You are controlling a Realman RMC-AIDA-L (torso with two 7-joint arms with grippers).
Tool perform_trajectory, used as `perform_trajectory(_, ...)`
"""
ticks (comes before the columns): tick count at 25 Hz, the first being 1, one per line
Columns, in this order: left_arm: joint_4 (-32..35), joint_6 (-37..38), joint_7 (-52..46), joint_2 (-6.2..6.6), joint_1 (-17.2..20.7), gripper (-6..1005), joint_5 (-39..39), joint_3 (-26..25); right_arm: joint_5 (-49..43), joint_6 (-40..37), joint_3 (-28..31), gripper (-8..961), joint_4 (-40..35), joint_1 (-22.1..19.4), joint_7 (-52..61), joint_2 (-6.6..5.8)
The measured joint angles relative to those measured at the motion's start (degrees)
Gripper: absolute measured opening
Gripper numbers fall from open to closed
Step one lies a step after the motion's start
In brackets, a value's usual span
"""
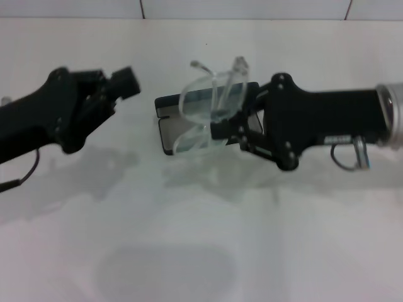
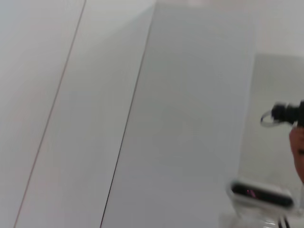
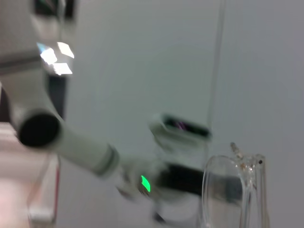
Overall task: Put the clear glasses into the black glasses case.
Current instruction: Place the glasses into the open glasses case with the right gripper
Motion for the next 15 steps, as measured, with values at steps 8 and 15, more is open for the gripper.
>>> perform_trajectory(8,4.82,0.19,-1.44,1.16,4.91,45,11.64,-0.04,-32.59,2.42,9.88,70,-15.56,9.00,33.05,-0.94)
perform_trajectory(15,8.52,0.24,0.29,-0.89,7.08,45,20.00,-0.06,-55.20,-5.80,11.74,73,-15.91,23.70,46.57,-1.02)
